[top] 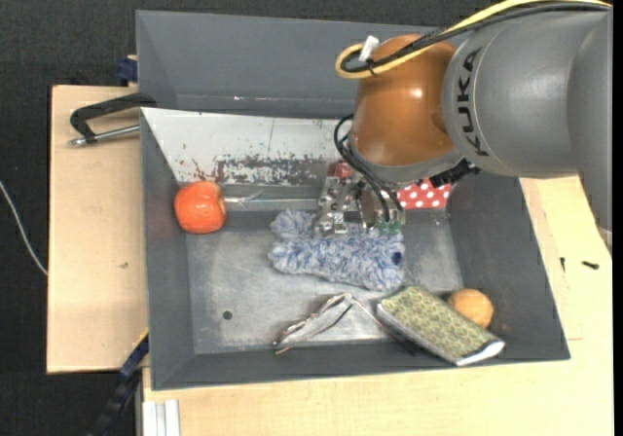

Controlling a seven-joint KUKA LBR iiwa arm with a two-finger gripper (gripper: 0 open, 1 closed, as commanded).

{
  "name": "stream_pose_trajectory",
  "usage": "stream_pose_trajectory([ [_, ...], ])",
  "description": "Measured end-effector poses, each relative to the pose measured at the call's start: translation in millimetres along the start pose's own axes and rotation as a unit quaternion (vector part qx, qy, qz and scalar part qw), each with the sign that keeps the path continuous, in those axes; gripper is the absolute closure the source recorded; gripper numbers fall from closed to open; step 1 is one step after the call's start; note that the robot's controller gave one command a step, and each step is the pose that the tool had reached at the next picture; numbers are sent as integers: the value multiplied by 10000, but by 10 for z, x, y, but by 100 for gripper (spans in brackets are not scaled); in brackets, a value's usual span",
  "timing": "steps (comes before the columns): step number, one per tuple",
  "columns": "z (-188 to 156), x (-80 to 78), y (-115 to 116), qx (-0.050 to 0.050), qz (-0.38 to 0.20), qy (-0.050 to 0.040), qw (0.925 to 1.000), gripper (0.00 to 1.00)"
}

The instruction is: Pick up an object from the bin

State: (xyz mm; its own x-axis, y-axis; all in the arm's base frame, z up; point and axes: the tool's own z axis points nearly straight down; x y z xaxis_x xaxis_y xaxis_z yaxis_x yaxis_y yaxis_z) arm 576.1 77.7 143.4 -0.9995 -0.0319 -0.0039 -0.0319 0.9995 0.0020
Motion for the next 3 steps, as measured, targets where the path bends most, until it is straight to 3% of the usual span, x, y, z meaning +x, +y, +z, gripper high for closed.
stream_pose_trajectory([
  [1,-165,-6,-1,2,20,1,10000,100],
  [2,-351,3,40,4,-398,-29,9992,100],
  [3,-227,-197,186,1,-292,-9,9996,100],
])
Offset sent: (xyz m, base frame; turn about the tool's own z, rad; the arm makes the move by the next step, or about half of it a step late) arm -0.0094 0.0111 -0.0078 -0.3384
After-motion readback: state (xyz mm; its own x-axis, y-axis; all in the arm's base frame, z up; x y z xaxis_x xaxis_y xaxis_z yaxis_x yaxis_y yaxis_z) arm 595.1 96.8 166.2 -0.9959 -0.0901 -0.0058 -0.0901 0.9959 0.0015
